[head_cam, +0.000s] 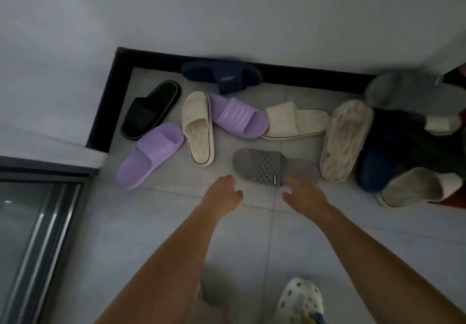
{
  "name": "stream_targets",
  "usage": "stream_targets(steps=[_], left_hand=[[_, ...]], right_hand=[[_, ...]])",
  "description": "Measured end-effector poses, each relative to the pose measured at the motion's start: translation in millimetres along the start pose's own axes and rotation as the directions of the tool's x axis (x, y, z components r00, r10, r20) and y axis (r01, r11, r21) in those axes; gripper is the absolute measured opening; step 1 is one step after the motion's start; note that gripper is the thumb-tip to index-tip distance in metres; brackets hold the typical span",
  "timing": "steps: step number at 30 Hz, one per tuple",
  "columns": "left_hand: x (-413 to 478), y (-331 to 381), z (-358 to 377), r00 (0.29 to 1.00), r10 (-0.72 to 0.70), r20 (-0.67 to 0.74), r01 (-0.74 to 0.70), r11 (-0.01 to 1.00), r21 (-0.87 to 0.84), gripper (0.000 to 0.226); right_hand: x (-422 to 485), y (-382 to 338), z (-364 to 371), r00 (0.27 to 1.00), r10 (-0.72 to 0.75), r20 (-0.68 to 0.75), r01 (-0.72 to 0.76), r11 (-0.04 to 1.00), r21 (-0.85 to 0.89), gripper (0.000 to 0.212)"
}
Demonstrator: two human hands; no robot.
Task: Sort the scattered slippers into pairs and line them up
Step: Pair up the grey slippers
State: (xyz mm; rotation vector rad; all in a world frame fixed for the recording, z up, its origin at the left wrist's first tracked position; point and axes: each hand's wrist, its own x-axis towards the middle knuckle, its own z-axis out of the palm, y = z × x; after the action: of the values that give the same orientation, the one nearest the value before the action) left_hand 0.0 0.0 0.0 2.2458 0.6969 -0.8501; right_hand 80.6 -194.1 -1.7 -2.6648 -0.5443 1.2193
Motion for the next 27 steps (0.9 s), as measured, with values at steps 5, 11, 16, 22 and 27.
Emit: stream_targets(steps=[5,11,16,22,27], left_hand=[[83.5,3.8,16.9,0.992,0.110,0.057,-0.117,0.985,0.127,0.042],[148.7,10.2,32.0,0.975,0.174,0.141,-0.129,0.952,-0.278,0.041],[138.2,37.8,29.8,0.982,0.186,-0.032,-0.188,0.979,-0.078,0.045],[133.0,63.3,33.4,0.923,0.339,0.181,-0.366,0.920,0.143,0.050],[135.5,79.8,55.4,0.887,0.461,0.016,-0.434,0.821,0.371,0.070]], right_hand=[[89.9,19.6,-6.9,0.986,-0.083,-0.146,0.030,0.942,-0.333,0.059],[148.0,30.7,-1.6,0.970,-0.214,-0.115,0.154,0.908,-0.389,0.038],[113.2,38.0,6.8,0.959,-0.232,-0.162,0.174,0.935,-0.310,0.031],[68.4,66.8,25.0,0.959,-0.189,-0.211,0.161,0.977,-0.140,0.038],[37.7,127.1,0.6,0.963,-0.028,-0.270,-0.018,0.986,-0.167,0.051]])
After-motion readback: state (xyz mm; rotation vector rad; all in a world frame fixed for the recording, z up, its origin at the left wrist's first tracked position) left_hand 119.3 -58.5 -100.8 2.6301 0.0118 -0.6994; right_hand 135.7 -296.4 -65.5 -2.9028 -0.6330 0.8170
